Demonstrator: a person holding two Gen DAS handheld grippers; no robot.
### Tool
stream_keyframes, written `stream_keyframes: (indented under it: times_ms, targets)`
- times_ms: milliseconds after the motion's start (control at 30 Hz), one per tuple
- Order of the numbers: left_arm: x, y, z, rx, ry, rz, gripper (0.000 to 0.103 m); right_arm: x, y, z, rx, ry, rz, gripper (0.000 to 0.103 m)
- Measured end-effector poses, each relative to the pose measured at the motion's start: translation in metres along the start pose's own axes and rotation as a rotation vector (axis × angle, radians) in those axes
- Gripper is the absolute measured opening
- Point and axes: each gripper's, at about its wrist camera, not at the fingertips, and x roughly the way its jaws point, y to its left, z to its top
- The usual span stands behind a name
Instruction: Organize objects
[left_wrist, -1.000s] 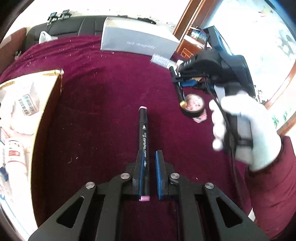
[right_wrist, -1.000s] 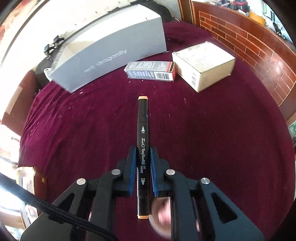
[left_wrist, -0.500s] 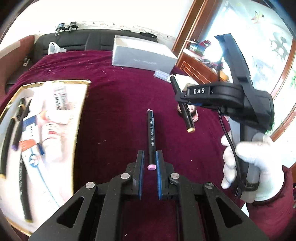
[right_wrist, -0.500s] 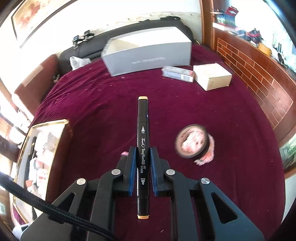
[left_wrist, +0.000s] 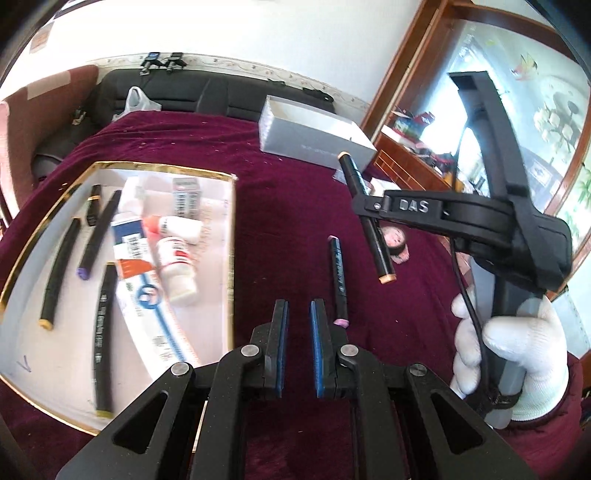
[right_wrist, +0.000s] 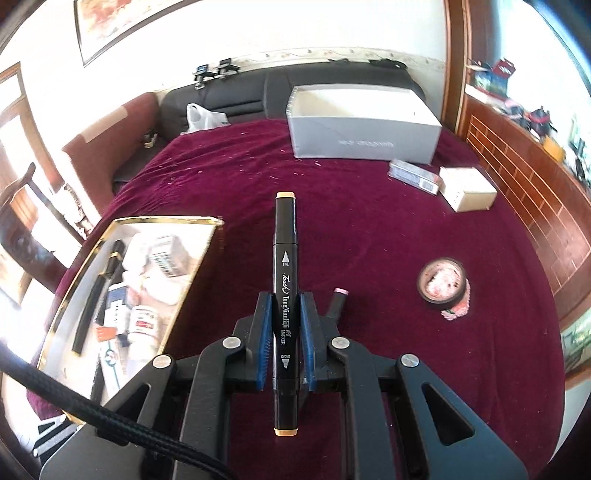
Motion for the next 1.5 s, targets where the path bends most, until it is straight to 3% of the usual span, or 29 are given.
stream_keyframes:
  times_ms: [167, 433, 800, 1200, 1500]
  targets:
    - [-0.011, 0.034, 0.003, -0.058, -0.030, 0.036, 0.009, -0.006, 0.025, -0.001, -0.043, -0.012, 0.019, 0.013]
    - [-0.031, 0.098, 0.002, -0.153, -0.071, 0.154, 0.009, -0.004, 0.066, -0.006, -0.108, -0.008, 0.052, 0.013]
    - [-0.029, 0.165, -0.001, -0.212, -0.059, 0.278, 0.009, 0.008, 0.112, -0.016, -0.175, 0.026, 0.090, 0.013]
    - [-0.012, 0.199, -0.005, -0.242, 0.004, 0.272, 0.009, 0.032, 0.140, -0.030, -0.172, 0.141, 0.222, 0.013]
    - [-0.005, 0.198, -0.001, -0.201, 0.026, 0.282, 0.009, 0.052, 0.166, -0.046, -0.155, 0.248, 0.360, 0.013]
